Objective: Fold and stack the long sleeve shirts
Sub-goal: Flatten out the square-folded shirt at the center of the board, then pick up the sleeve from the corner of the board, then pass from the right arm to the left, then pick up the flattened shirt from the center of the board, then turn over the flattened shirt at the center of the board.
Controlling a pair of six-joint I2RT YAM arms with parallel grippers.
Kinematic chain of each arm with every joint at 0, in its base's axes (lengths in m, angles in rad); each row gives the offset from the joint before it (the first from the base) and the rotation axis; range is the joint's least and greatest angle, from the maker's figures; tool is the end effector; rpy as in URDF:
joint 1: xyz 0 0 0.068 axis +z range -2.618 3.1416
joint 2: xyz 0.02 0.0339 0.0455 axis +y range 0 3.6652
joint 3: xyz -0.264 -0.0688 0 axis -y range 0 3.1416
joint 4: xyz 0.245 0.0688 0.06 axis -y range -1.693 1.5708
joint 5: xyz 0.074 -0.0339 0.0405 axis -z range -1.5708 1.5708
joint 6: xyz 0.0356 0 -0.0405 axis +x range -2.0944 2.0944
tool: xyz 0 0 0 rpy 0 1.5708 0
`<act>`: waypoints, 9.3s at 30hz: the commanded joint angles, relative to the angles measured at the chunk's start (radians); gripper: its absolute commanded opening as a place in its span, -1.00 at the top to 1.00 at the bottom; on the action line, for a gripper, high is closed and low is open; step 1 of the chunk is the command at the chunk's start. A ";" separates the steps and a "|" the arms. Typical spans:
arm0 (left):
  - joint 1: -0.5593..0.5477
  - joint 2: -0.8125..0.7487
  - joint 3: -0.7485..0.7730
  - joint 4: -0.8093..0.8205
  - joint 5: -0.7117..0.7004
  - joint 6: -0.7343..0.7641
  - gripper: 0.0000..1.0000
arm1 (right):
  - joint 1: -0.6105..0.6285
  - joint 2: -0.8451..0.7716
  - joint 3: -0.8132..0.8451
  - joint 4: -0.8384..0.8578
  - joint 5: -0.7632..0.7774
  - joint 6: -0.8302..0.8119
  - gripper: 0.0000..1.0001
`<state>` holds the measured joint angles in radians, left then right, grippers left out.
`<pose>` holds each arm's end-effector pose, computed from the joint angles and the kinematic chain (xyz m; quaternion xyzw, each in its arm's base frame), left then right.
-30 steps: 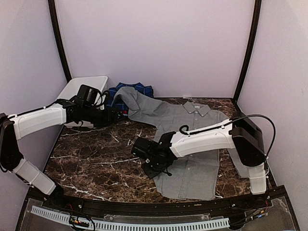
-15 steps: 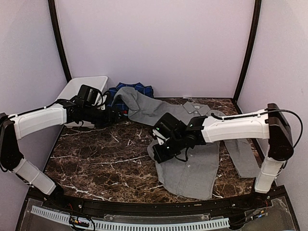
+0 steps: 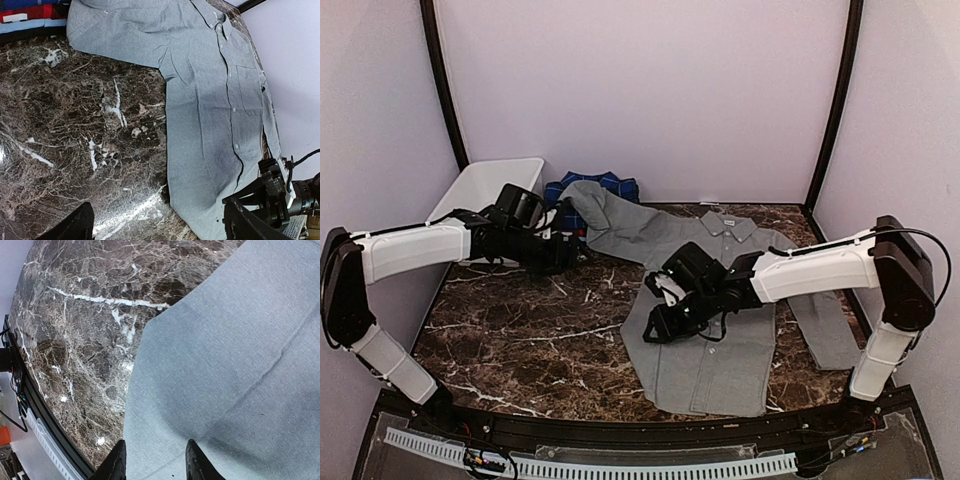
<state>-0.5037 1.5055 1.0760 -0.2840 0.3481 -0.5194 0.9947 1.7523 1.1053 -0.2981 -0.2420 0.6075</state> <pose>0.2847 -0.1708 0.2591 0.0649 0.8963 -0.3377 0.2799 0.1905 0.3090 0.1854 -0.2182 0.9197 0.2993 0.1301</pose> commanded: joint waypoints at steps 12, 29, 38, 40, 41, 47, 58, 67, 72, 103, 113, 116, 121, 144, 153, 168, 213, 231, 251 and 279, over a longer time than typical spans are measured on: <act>-0.075 -0.071 -0.116 -0.027 -0.010 -0.037 -0.78 | 0.229 0.098 0.197 -0.276 0.382 -0.019 0.13; -0.094 -0.169 -0.235 -0.028 0.027 -0.085 -0.78 | 0.310 0.275 0.298 -0.389 0.471 0.032 0.58; -0.183 -0.128 -0.258 0.008 0.089 -0.100 -0.72 | 0.157 0.004 0.089 -0.120 0.155 -0.033 1.00; -0.204 -0.108 -0.260 0.044 0.118 -0.117 -0.66 | 0.109 -0.046 0.027 -0.046 0.061 -0.033 1.00; -0.211 -0.090 -0.257 0.069 0.137 -0.128 -0.61 | 0.083 -0.069 -0.002 -0.006 0.008 -0.028 1.00; -0.269 0.020 -0.213 0.153 0.193 -0.161 -0.46 | -0.082 -0.109 -0.125 0.152 -0.173 -0.004 1.00; -0.314 0.172 -0.150 0.224 0.233 -0.183 -0.36 | -0.124 0.018 -0.177 0.196 -0.175 0.010 1.00; -0.330 0.238 -0.136 0.232 0.226 -0.195 -0.18 | -0.016 0.057 -0.098 0.099 -0.076 -0.022 1.00; -0.337 0.226 -0.155 0.225 0.227 -0.204 0.02 | 0.041 0.080 -0.072 0.105 -0.076 0.003 0.97; -0.344 0.108 -0.273 -0.009 0.150 -0.145 0.99 | 0.024 -0.418 -0.574 0.002 0.129 0.277 0.18; -0.342 0.077 -0.237 -0.050 0.079 -0.139 0.93 | -0.209 -0.595 -0.505 -0.159 0.297 0.224 -0.06; -0.343 0.082 -0.228 -0.052 0.085 -0.130 0.93 | -0.379 -0.624 -0.465 -0.173 0.361 0.177 -0.31; -0.343 0.085 -0.207 -0.074 0.093 -0.106 0.93 | -0.663 -0.599 -0.426 -0.099 0.361 0.095 -0.67; -0.343 0.043 -0.162 -0.120 0.057 -0.070 0.71 | -0.975 -0.124 -0.353 0.109 0.247 -0.037 0.33; -0.343 -0.009 0.008 -0.196 -0.122 -0.038 0.20 | -0.850 -0.303 -0.183 0.052 0.085 -0.076 1.00; -0.342 0.096 0.254 0.080 -0.010 -0.001 -0.69 | -0.279 -0.206 0.148 0.267 -0.086 0.097 1.00; -0.338 0.034 0.499 -0.032 0.232 0.222 1.00 | -0.609 0.287 0.202 0.416 -0.255 0.006 -0.66; -0.337 0.066 0.528 -0.033 0.211 0.225 1.00 | -0.528 0.503 0.227 0.677 -0.467 0.253 -0.16; -0.336 0.071 0.736 -0.132 0.182 0.296 1.00 | -0.705 -0.119 0.174 0.366 -0.239 0.117 1.00; 0.133 0.077 0.756 -0.116 0.201 0.057 1.00 | -0.730 -0.240 0.621 -0.138 0.036 -0.114 1.00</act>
<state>-0.5362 1.4361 1.8896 -0.3759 0.5224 -0.2756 0.2813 1.2942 1.7569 -0.3614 -0.2451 0.5499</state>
